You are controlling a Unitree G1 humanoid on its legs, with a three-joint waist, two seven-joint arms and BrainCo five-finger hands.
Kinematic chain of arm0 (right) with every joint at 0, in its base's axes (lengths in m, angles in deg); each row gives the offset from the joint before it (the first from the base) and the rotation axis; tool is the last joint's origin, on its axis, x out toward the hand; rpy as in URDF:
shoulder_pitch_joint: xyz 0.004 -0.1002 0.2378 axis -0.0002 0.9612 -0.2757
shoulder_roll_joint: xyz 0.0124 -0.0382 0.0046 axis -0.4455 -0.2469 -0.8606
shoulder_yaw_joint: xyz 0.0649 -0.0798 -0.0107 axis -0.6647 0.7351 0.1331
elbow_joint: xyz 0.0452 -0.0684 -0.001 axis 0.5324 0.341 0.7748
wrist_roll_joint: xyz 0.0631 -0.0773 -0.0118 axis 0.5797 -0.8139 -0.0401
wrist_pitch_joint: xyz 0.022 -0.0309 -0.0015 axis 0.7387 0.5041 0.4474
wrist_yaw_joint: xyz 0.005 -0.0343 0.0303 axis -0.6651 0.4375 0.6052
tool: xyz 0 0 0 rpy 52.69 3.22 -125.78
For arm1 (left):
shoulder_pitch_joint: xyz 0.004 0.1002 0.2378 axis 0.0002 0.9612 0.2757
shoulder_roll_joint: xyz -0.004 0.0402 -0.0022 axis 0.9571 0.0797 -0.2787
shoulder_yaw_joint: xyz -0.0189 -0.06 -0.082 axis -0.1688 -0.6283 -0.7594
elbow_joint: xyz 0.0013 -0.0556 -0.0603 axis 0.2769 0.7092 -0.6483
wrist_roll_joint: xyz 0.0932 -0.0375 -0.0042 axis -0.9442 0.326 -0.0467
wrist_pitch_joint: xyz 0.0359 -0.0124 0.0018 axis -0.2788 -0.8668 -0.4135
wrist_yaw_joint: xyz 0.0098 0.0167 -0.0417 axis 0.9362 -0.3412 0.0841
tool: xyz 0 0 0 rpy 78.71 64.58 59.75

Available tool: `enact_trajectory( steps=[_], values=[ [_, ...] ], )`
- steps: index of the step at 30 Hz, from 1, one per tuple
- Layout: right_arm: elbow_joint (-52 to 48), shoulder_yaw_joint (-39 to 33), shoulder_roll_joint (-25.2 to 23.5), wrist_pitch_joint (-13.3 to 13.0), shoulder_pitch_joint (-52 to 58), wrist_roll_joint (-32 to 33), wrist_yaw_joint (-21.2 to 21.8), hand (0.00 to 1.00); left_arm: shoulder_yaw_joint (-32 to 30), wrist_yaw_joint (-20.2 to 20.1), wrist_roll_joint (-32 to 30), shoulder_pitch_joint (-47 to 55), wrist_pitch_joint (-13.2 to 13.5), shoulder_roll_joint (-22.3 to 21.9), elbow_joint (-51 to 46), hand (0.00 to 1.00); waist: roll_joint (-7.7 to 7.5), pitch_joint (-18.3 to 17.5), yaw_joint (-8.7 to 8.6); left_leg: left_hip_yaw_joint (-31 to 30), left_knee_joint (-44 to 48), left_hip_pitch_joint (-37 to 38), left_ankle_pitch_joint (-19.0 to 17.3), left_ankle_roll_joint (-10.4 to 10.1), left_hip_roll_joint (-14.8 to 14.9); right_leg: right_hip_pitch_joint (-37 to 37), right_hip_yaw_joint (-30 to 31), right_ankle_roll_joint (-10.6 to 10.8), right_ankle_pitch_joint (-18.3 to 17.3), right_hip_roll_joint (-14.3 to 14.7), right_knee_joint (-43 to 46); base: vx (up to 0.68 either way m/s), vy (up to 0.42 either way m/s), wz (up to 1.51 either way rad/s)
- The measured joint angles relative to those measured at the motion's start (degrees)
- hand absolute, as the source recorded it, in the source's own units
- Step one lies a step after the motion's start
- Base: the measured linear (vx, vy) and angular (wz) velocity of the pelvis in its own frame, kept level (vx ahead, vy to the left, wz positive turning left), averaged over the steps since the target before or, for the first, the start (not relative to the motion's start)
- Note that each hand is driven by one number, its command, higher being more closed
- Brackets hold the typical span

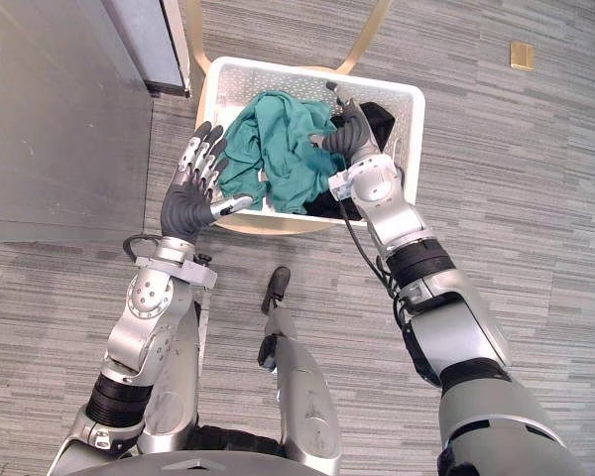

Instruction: Pick up the laundry basket with both hands and put the clothes into the washing machine.

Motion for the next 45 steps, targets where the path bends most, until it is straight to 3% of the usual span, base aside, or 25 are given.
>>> enact_trajectory(
  steps=[4,14,16,21,28,35,40,41,45],
  values=[
    [-2.1,-1.39,-0.01,1.46,-1.2,-4.55,-2.31,0.0,-0.23,0.14,-0.02,0.7,-0.06,-0.13,0.0,0.0,-0.98,-0.06,-0.06,0.52,-0.77,0.55,0.5,-0.08,0.0,0.0,0.24,0.45,-0.35,-0.23,0.0,-0.02,0.007,-0.02],
    [-6.76,-1.69,-1.49,3.21,-2.38,-9.02,-3.57,0.0,-0.24,0.39,-0.01,1.1,-0.32,-0.64,0.01,0.0,-1.07,-0.05,-0.12,0.84,-0.62,0.47,0.51,-0.09,0.01,-0.08,0.34,0.7,-0.56,-0.4,0.0,0.0,0.0,0.0],
    [-5.68,1.5,-2.11,3.13,-4.33,-9.0,-3.54,0.0,-0.09,0.39,0.0,1.33,-0.32,-0.64,0.07,0.0,-1.07,-0.05,0.07,0.92,-0.57,0.36,0.46,-0.06,0.05,-0.24,0.43,0.81,-0.66,-0.38,-0.01,0.0,0.0,0.0],
    [4.56,11.16,-3.34,2.3,-8.36,-8.14,-1.41,0.0,1.04,0.19,0.02,1.38,-0.32,-0.59,0.41,0.0,-1.08,-0.05,1.48,0.13,0.73,-1.53,-0.03,-0.02,0.2,-1.13,-0.01,1.15,-0.93,0.0,-0.01,0.0,0.014,0.02],
    [20.36,17.35,-4.9,2.35,-10.63,-6.87,0.81,0.0,2.58,0.07,0.0,1.66,-0.39,-0.48,3.08,0.0,-1.15,-0.02,3.55,-0.74,1.16,-3.08,-0.19,0.01,0.19,-2.07,-0.71,0.39,-0.22,0.26,0.0,0.02,0.033,0.04],
    [32.45,15.37,-8.38,2.4,-12.68,-7.17,1.9,0.0,5.76,0.0,0.98,1.24,-0.38,-0.56,3.4,0.0,-1.16,-0.02,4.44,-0.75,0.72,-3.65,-0.01,0.0,0.25,-2.72,-0.76,1.99,-1.25,0.21,-0.01,0.0,0.011,0.0],
    [38.74,5.12,-10.62,2.4,-15.08,-8.8,1.76,0.0,7.36,0.06,2.4,-0.66,-0.36,-1.1,3.52,0.0,-1.16,-0.02,4.84,-0.86,0.72,-5.0,0.12,-0.05,0.26,-3.98,-0.79,3.3,-0.29,0.14,0.0,-0.01,0.016,-0.01],
    [39.13,3.64,-10.9,2.43,-15.09,-9.02,1.69,1.0,7.33,0.09,2.54,-0.96,-0.35,-1.24,3.57,0.0,-1.16,-0.02,4.93,-0.86,0.72,-5.01,0.11,-0.05,0.25,-3.99,-0.77,3.3,-0.25,0.13,0.0,-0.01,0.044,0.01],
    [40.95,-4.54,-11.92,2.42,-15.14,-9.35,0.58,1.0,7.28,0.31,4.53,-3.51,0.26,-2.56,4.1,0.0,-1.15,-0.03,5.71,-1.03,0.66,-5.65,0.2,0.01,0.22,-4.52,-0.7,3.68,0.02,0.13,0.0,0.0,0.0,0.0]
  ],
)
